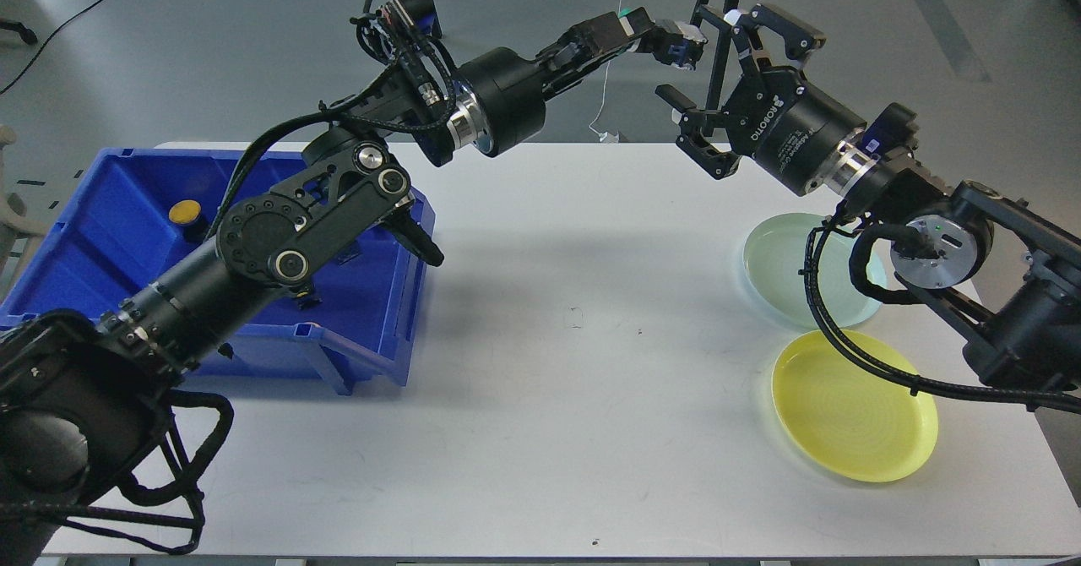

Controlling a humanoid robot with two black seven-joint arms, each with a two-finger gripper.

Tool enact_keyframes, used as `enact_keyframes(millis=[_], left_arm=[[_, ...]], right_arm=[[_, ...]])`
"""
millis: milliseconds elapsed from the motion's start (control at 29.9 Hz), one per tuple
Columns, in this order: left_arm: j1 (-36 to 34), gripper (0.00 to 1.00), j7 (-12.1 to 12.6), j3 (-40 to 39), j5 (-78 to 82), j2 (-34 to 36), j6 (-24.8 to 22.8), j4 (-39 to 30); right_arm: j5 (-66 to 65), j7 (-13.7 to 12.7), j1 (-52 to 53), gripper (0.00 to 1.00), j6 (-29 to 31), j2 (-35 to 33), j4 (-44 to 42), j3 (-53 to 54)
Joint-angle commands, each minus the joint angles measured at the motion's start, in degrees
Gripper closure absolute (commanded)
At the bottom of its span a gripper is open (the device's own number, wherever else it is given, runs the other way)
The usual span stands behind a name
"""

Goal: Pass button and place on color plate
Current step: 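Pass the green button from the left hand to the right gripper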

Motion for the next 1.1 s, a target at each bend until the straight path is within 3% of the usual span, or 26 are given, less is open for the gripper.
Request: enact_keyframes(millis=[0,201,368,636,903,1071], left_arm=[[0.14,0.64,0.0,0.04,-0.01,0.0,-0.17,-0.41],[-0.04,0.64,0.0,0.04,-0.01,0.0,-0.26,-0.5],[-0.3,0.63,0.0,0.04,-0.01,0.09,-0.35,-0.5],[-0.12,0.62,0.09,0.13,-0.01,0.09,-0.61,-0.5],[-0.12,0.35,0.44,0.04,-0.01,0.09,-0.61,-0.68],[-0.04,0.2,-1.31,-0.22,-0.18,0.17,0.09,-0.68]], right_arm=[[-0.01,0.08,-0.09,0.42,-0.41,-0.03,-0.12,0.62],[-0.1,0.17,-0.18,0.44,-0.49,0.76,-0.65,0.7],[-0.1,0.17,0.09,0.68,-0.41,1.91,-0.91,0.62],[-0.1,0.25,0.0,0.83,-0.32,1.91,-0.82,0.7],[-0.1,0.25,-0.09,0.82,-0.32,1.91,-0.73,0.88],[-0.1,0.25,0.0,0.82,-0.32,1.29,-0.73,1.06]])
